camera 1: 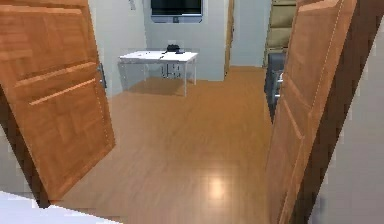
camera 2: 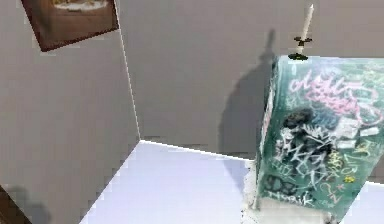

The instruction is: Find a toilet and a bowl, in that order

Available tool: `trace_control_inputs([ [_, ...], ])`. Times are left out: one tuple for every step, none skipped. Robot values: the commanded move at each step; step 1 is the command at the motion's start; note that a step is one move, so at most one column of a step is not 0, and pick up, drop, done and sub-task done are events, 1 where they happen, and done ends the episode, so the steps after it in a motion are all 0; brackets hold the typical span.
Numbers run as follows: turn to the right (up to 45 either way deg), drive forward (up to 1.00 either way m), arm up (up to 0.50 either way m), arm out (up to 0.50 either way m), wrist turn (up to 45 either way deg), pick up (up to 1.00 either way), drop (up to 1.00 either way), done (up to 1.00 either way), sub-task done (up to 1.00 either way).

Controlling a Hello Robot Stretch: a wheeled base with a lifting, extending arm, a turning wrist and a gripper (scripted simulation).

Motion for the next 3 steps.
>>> trace_control_inputs([
  [0.0, 0.15, 0.00, 0.00, 0.0, 0.00, 0.00, 0.00, 0.00],
  [-18.0, 0.00, 0.00, 0.00, 0.0, 0.00, 0.00, 0.00, 0.00],
  [0.0, 0.45, 0.00, 0.00, 0.0, 0.00, 0.00, 0.00, 0.00],
])
